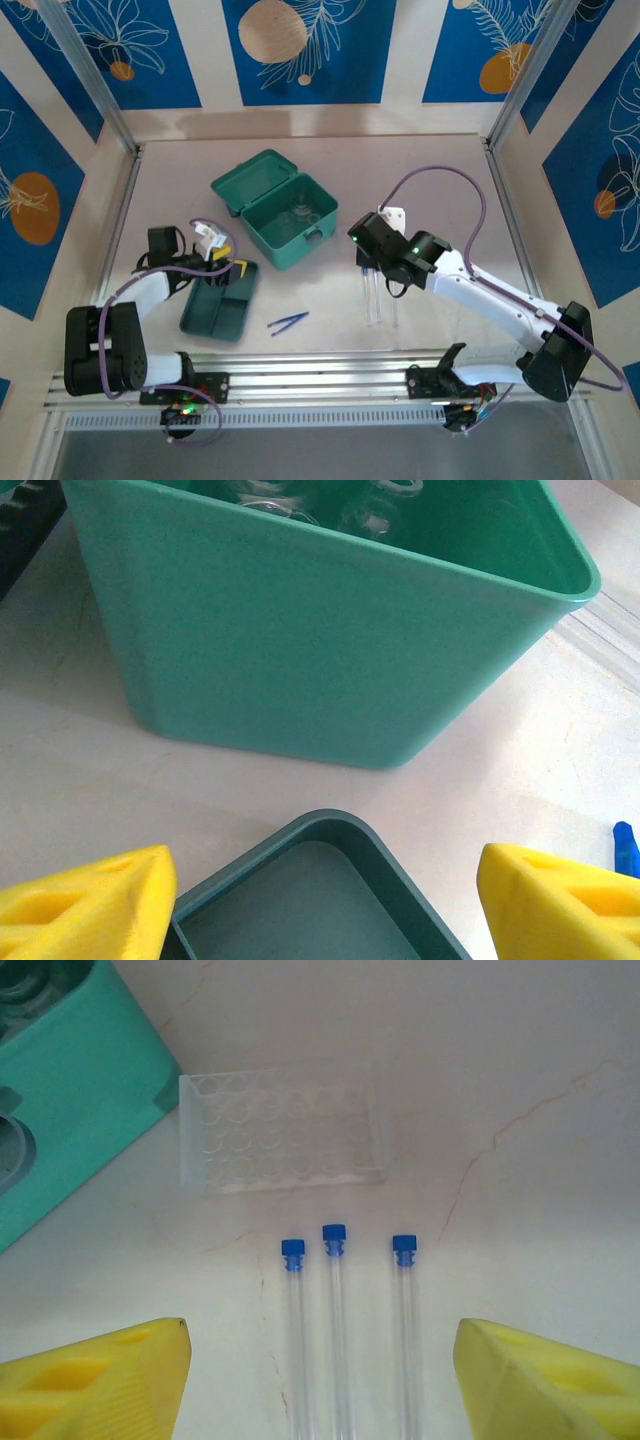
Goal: Organize the chemistry lab equipment
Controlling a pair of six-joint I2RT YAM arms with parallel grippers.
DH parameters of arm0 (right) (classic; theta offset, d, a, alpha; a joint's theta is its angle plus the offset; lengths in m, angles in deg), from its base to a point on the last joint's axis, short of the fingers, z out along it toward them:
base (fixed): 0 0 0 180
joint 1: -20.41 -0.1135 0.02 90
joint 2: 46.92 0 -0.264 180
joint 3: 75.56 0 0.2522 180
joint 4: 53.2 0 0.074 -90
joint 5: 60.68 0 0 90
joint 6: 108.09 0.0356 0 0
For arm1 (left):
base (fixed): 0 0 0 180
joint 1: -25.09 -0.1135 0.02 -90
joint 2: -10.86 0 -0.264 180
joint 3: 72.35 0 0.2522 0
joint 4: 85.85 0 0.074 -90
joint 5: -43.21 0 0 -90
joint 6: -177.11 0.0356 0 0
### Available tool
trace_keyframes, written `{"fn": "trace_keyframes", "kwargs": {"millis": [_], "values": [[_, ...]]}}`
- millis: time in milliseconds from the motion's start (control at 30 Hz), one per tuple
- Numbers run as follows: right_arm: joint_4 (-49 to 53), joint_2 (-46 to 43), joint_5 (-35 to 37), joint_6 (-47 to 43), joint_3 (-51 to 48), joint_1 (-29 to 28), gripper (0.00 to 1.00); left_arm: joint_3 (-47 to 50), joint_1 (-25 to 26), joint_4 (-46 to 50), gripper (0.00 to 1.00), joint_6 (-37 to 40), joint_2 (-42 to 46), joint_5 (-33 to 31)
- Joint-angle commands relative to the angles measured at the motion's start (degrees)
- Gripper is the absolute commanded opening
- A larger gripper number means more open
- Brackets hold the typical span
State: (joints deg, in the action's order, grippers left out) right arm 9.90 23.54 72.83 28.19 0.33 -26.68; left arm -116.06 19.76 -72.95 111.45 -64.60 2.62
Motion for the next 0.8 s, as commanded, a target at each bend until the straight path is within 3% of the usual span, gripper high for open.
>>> {"fn": "trace_keyframes", "kwargs": {"millis": [0, 500, 767], "values": [[1.69, -2.04, 0.17, 2.67, -1.02, 0.53, 0.7, -1.42, 0.85, -0.03, 0.79, -0.04, -0.03, 0.08], [7.06, -7.81, 0.17, 4.78, -5.44, 2.18, 0.7, -0.63, 2.35, -0.54, 0.79, 0.01, 1.12, -2.43], [8.09, -10.59, -0.44, 5.71, -7.28, 2.23, 0.7, -1.76, 7.19, 2.5, 0.78, 2.56, 1.15, -9.23]]}}
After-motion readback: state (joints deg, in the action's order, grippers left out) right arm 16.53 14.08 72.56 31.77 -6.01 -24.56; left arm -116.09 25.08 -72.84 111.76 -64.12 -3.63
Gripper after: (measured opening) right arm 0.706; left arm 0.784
